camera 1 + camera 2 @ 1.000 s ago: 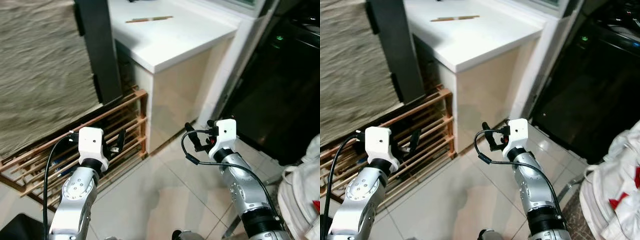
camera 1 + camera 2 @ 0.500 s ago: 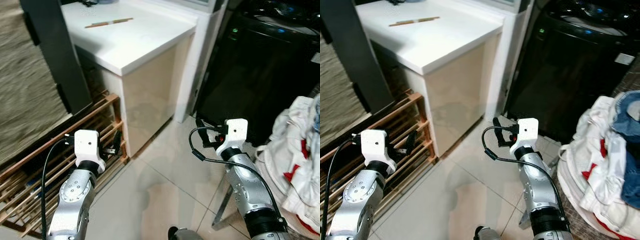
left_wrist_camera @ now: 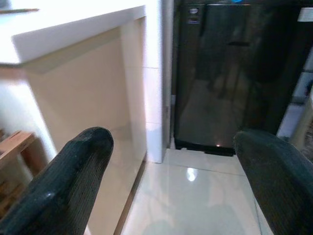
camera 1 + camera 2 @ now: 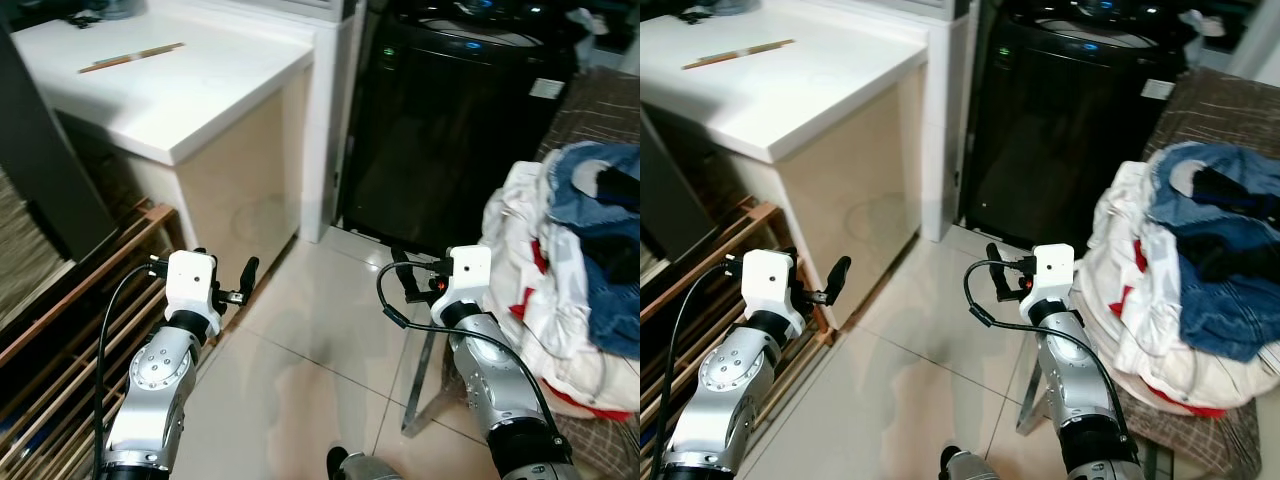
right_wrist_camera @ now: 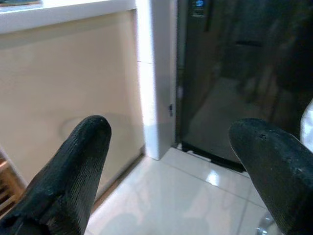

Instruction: Clothes washing

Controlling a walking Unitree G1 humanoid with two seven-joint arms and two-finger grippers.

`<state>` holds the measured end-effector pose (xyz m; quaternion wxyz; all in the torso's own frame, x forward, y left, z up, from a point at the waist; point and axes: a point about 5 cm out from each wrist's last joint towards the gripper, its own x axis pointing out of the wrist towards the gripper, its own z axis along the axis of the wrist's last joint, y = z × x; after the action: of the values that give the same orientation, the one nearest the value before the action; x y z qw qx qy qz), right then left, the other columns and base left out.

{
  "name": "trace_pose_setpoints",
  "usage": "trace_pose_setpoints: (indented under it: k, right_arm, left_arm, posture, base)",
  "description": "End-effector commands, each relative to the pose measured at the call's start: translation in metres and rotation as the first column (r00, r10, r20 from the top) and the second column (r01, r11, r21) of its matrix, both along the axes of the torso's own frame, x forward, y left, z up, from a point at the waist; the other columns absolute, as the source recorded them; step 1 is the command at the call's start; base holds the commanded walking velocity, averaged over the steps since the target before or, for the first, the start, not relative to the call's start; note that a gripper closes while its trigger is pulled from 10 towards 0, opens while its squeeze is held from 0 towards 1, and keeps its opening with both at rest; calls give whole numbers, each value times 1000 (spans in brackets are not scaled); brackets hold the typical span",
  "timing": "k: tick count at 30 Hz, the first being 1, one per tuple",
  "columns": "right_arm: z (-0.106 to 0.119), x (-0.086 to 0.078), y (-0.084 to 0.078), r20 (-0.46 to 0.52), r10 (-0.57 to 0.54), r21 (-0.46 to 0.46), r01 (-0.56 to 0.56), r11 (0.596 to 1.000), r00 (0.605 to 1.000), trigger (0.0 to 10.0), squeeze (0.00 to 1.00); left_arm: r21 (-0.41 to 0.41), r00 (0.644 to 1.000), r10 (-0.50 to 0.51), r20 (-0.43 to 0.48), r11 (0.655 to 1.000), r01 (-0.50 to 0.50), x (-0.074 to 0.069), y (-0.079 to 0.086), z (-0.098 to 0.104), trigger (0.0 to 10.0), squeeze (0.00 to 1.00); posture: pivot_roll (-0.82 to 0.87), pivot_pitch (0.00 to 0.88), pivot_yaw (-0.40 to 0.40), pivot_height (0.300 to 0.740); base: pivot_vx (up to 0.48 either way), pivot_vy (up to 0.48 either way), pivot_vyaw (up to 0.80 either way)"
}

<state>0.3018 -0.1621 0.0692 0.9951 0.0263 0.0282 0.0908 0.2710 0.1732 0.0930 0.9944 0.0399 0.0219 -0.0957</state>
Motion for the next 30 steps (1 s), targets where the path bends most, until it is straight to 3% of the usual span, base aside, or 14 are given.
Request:
trace_pose_setpoints:
  k: [1, 7, 10, 12, 15, 19, 24, 30]
  right_arm:
    - [7, 5, 1, 33, -1, -1, 2, 1000, 999, 10000, 0]
    - [6, 7, 2, 39, -10, 3, 10, 1000, 999, 10000, 0]
    - [6, 7, 5, 41, -4, -3, 4, 1000, 999, 10000, 0]
    - [3, 8, 8, 29, 12, -78, -10, 997, 999, 10000, 0]
    - [2, 9, 11, 25, 17, -93, -14, 996, 1000, 10000, 0]
    - [6, 12, 15, 49, 14, -80, -10, 997, 999, 10000, 0]
    - [1, 12, 14, 26, 11, -87, -9, 996, 1000, 10000, 0]
    - [0, 10, 13, 34, 9, -70, -6, 998, 999, 10000, 0]
  left_arm:
    - [18, 1000, -17, 1, 1000, 16, 1, 1, 0, 10000, 0]
    - [51, 999, -48, 5, 998, 48, 6, -6, -1, 10000, 0]
    - [86, 999, -43, -10, 995, 43, 10, -9, -3, 10000, 0]
    - [84, 999, -46, 1, 995, 46, 13, -11, -1, 10000, 0]
    - [105, 999, -52, 8, 993, 51, 15, -12, -1, 10000, 0]
    - [159, 999, -52, 14, 986, 50, 19, -12, 1, 10000, 0]
    - [142, 992, -126, 14, 982, 122, 18, -18, 1, 10000, 0]
    - [146, 986, -167, 23, 976, 162, 16, -23, 2, 10000, 0]
  posture:
    - [-103, 0, 8, 740]
    - [-104, 0, 12, 740]
    - [-104, 0, 14, 740]
    - [-104, 0, 19, 740]
    - [-103, 0, 21, 740]
    - [-101, 0, 24, 740]
    - [-99, 0, 31, 740]
    - [-101, 0, 32, 740]
  base:
    - [0, 480, -638]
    - [0, 480, -644]
    - [0, 0, -642]
    - [0, 0, -597]
    - [0, 0, -392]
    - [480, 0, 0]
    - [480, 0, 0]
    - [480, 0, -629]
